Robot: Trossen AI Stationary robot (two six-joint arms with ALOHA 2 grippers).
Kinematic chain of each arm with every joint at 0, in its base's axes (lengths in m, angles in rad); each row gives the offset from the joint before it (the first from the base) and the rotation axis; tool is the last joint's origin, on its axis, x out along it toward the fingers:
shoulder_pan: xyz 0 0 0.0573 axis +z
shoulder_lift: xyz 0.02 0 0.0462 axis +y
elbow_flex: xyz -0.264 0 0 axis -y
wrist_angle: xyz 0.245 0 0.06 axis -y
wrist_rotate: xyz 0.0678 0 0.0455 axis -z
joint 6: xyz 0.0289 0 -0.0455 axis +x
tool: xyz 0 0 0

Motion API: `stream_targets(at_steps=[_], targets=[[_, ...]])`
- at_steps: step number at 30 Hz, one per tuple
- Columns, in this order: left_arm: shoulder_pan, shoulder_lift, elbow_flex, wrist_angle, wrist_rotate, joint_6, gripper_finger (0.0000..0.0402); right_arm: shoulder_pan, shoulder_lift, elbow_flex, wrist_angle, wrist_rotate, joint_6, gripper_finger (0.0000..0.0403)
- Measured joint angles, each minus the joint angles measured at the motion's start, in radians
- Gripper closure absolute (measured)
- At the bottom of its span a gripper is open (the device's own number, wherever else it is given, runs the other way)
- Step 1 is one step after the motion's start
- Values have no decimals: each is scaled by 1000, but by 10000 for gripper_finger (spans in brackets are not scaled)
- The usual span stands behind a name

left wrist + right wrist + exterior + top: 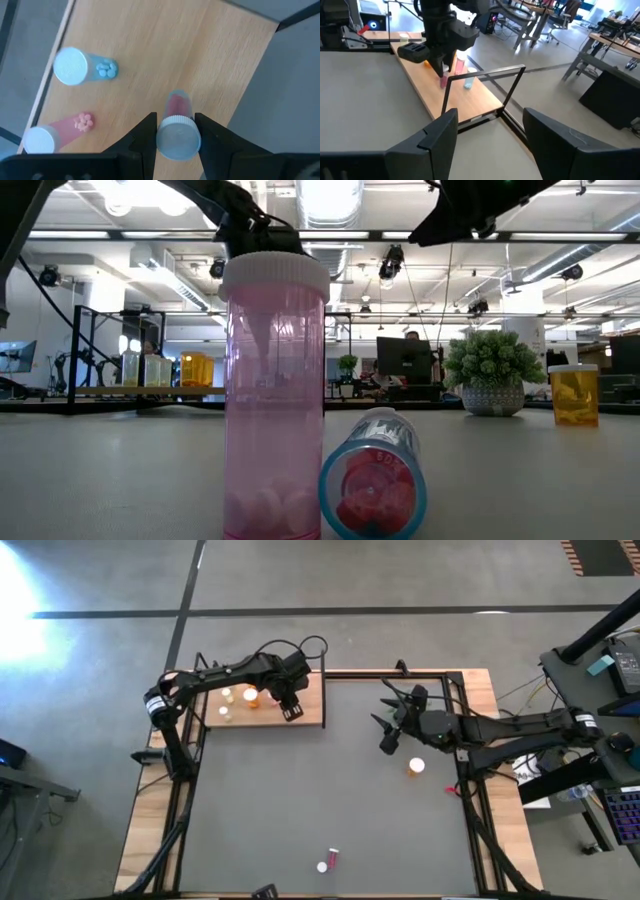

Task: Pick and place medicine bottles onto shelf by color
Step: Put the top blue pill bottle on the shelf aligned with the other blue bottle

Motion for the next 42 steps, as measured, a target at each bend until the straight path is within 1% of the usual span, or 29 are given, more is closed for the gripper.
stream_targets(at_steps=[9,13,15,33,42], targets=[[1,8,-5,32,1,1,303,0,35,0,1,0,-2,188],[1,30,-5,24,2,1,303,-3,37,0,9,54,-70,188],[2,41,-5,22,3,0,303,-4,34,1,9,62,-96,188],[25,53,15,23,-16,-50,303,-3,34,1,8,61,-105,188],[30,53,15,24,-21,-50,281,-3,34,1,8,61,-104,188]])
